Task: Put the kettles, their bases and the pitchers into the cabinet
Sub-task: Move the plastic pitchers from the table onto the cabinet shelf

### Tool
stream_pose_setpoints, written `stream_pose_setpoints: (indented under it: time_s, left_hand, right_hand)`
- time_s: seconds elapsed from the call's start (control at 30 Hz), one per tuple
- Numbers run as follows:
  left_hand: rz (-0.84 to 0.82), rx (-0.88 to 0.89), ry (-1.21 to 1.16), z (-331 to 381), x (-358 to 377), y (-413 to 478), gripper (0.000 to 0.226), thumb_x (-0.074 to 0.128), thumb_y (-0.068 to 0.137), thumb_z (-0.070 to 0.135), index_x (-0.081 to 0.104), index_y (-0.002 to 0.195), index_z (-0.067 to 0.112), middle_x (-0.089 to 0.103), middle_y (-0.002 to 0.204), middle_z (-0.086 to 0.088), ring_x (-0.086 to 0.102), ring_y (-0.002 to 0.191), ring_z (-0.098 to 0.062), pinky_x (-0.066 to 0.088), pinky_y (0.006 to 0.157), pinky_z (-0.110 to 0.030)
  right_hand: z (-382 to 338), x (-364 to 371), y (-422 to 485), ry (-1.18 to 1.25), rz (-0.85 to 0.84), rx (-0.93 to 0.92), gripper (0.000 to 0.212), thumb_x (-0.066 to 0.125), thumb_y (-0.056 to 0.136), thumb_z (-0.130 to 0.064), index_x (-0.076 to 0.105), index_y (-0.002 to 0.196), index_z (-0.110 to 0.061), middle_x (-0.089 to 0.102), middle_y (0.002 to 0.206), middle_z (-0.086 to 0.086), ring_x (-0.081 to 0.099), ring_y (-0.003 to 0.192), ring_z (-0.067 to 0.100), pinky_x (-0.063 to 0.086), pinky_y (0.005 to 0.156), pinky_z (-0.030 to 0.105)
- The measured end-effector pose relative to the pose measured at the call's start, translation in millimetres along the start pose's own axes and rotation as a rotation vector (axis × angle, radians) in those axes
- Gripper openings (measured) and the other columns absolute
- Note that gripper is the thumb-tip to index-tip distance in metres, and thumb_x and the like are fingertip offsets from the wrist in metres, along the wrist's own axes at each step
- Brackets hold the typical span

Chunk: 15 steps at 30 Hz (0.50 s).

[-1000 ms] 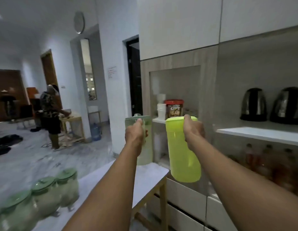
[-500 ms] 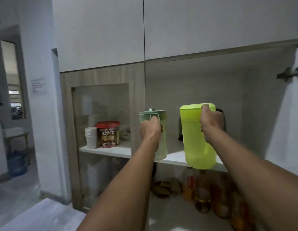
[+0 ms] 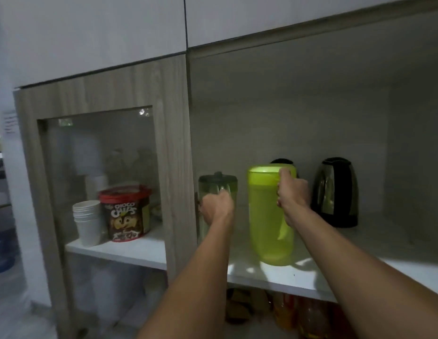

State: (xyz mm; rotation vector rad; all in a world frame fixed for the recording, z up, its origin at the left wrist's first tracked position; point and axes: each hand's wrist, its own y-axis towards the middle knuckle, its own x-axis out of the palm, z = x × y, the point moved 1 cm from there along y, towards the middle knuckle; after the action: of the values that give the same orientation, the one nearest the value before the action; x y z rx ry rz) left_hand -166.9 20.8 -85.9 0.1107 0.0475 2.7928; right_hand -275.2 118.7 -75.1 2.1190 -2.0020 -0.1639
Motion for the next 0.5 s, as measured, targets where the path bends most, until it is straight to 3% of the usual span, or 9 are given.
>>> stream_pose_setpoints:
  time_s: [0.1,0.2,0.3,0.37,0.5]
  left_hand:
    - [-0.027,-0.057,0.056,-7.5,20.0,37.4,0.030,0.049,0.095,0.015,0.063,0.113,-0.005,0.064,0.105,-0.015,0.058,0.091,-0.028,0.048,0.076,-0.031]
    - [-0.044,-0.069,0.141,-15.9,42.5,68.7,0.035,0.042,0.101,0.016,0.055,0.126,-0.004,0.060,0.121,-0.018,0.053,0.097,-0.025,0.032,0.054,-0.020]
    - [0.040,-0.033,0.240,-29.4,59.4,102.6,0.041,0.043,0.101,0.025,0.055,0.126,-0.005,0.057,0.132,-0.020,0.056,0.121,-0.031,0.040,0.075,-0.027]
    - [0.068,-0.033,0.230,-39.5,73.7,127.3,0.046,0.048,0.098,0.029,0.053,0.128,-0.005,0.056,0.133,-0.023,0.053,0.124,-0.035,0.044,0.092,-0.033]
    - [0.129,-0.048,0.157,-51.6,99.6,175.1,0.052,0.065,0.088,0.034,0.058,0.123,-0.005,0.063,0.124,-0.024,0.059,0.116,-0.040,0.050,0.094,-0.042]
  right_hand:
    - [18.7,26.0,27.5,-0.002,-0.019,0.015,0.058,0.040,0.063,-0.063,0.058,0.078,-0.011,0.057,0.072,0.010,0.055,0.066,0.028,0.048,0.064,0.045]
    - [27.5,50.2,54.9,0.022,-0.051,0.035,0.046,0.051,0.086,-0.052,0.054,0.064,-0.012,0.055,0.061,0.008,0.051,0.053,0.027,0.043,0.060,0.039]
    - [39.3,75.0,92.0,0.106,-0.157,0.054,0.050,0.052,0.097,-0.044,0.047,0.058,-0.013,0.047,0.055,0.007,0.041,0.044,0.022,0.034,0.050,0.031]
    - [49.3,92.0,116.1,0.150,-0.208,0.037,0.050,0.051,0.100,-0.041,0.043,0.058,-0.014,0.043,0.055,0.006,0.037,0.044,0.020,0.029,0.048,0.028]
    - [64.6,127.1,162.1,0.160,-0.220,0.041,0.052,0.049,0.099,-0.047,0.040,0.060,-0.014,0.041,0.055,0.005,0.037,0.043,0.018,0.028,0.046,0.025]
